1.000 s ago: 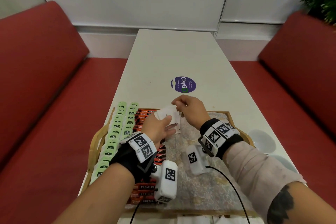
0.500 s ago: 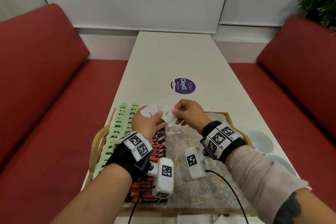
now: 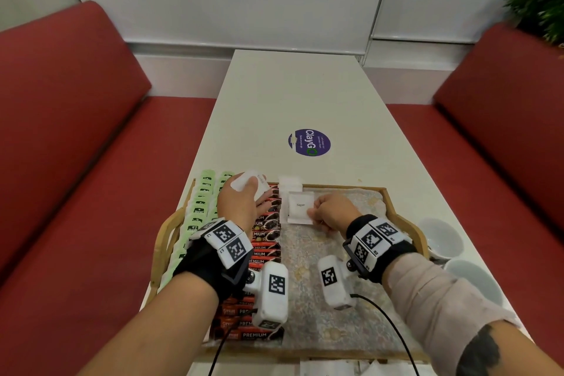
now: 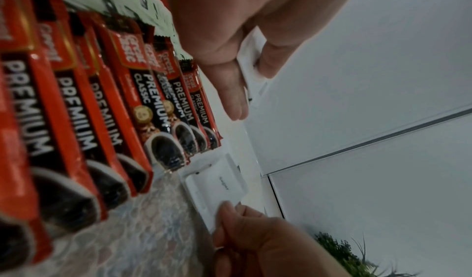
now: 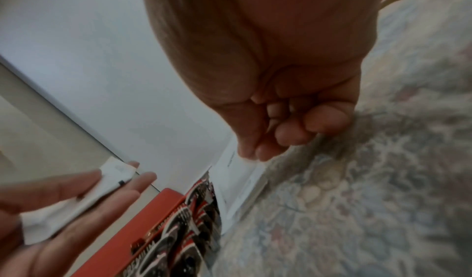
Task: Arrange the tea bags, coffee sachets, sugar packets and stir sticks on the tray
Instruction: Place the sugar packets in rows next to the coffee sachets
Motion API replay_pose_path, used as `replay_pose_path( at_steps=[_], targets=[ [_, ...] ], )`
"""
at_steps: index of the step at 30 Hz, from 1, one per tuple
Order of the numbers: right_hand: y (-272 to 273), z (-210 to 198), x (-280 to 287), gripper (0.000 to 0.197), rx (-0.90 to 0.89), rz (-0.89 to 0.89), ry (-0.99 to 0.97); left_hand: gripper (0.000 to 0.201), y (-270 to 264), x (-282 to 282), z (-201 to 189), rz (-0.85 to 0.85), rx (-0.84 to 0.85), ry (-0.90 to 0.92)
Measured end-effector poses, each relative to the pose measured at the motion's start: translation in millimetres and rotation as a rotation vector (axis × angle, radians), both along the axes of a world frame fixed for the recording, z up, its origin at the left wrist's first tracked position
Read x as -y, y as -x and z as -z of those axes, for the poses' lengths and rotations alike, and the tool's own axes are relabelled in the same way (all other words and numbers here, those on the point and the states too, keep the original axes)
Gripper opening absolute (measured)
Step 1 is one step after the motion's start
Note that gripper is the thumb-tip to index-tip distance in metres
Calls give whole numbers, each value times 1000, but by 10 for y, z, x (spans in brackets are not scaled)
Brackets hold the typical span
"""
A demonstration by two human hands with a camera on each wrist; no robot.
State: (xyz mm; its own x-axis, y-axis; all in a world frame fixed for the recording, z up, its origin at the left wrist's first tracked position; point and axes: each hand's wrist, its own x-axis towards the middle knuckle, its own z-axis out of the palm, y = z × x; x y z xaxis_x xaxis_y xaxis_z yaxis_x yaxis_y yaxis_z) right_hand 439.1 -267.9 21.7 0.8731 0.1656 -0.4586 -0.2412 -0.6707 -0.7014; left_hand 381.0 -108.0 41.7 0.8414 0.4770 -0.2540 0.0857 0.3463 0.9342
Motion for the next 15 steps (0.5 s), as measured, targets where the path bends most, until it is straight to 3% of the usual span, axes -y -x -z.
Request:
replay_pose_path(
  at_steps=[5,11,15],
  targets=[
    [21,22,-83,28,-45,-15,18,18,-9,15,-4,-1,-5,17],
    [-23,-3,-206,33,5,-133,261,19,-17,20,-2,8,-7,51],
    [-46,37,-211,22,56,-157,326,18,-43,4,18,-7,-25,56]
  ],
)
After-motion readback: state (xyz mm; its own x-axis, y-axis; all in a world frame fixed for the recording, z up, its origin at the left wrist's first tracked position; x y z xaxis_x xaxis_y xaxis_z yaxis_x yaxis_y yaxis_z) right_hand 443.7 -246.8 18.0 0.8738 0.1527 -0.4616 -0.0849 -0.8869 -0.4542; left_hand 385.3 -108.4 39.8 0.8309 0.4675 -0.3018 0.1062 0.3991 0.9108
